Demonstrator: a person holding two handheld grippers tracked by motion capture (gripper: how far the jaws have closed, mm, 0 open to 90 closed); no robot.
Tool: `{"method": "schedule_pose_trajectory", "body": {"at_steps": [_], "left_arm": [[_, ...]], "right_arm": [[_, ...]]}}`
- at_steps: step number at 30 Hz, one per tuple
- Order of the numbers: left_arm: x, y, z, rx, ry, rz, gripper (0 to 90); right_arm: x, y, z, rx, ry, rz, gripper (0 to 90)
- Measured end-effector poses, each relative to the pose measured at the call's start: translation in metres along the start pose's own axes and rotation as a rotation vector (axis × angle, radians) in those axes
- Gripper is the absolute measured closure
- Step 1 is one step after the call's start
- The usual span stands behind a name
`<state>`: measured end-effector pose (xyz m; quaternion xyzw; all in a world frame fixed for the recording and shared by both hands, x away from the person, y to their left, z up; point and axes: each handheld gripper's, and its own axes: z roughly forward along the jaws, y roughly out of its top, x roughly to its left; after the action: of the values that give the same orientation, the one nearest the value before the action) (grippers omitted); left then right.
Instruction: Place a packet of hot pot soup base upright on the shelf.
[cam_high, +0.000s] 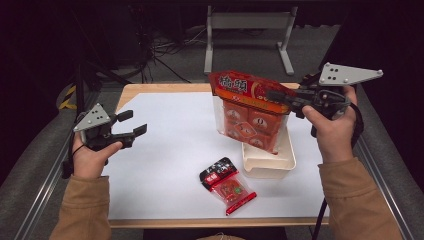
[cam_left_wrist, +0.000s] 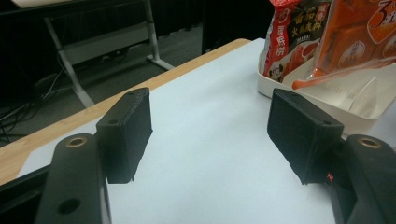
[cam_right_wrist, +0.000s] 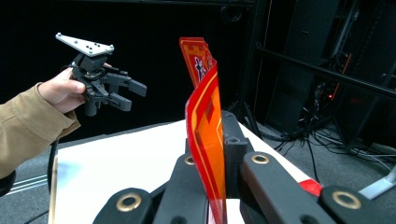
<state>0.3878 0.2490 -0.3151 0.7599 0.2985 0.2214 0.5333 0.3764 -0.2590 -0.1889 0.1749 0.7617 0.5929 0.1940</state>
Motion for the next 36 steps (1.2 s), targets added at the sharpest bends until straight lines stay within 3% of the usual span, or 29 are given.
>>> {"method": "schedule_pose_trajectory", "body": {"at_steps": [15, 23, 36], "left_arm": [[0.002, -0.003, 0.002, 0.021, 0.002, -0.017, 32.9], [0.003, -0.004, 0.001, 0.026, 0.005, -0.024, 32.9], [0.005, -0.005, 0.0, 0.031, 0.007, -0.028, 32.9]], "right_arm": [[-0.016, -0.008, -0.013, -0.01, -0.061, 0.004, 89.5], [-0.023, -0.019, -0.02, -0.011, -0.131, 0.035, 89.5], [-0.032, -0.033, -0.02, 0.001, -0.186, 0.075, 89.4]]}}
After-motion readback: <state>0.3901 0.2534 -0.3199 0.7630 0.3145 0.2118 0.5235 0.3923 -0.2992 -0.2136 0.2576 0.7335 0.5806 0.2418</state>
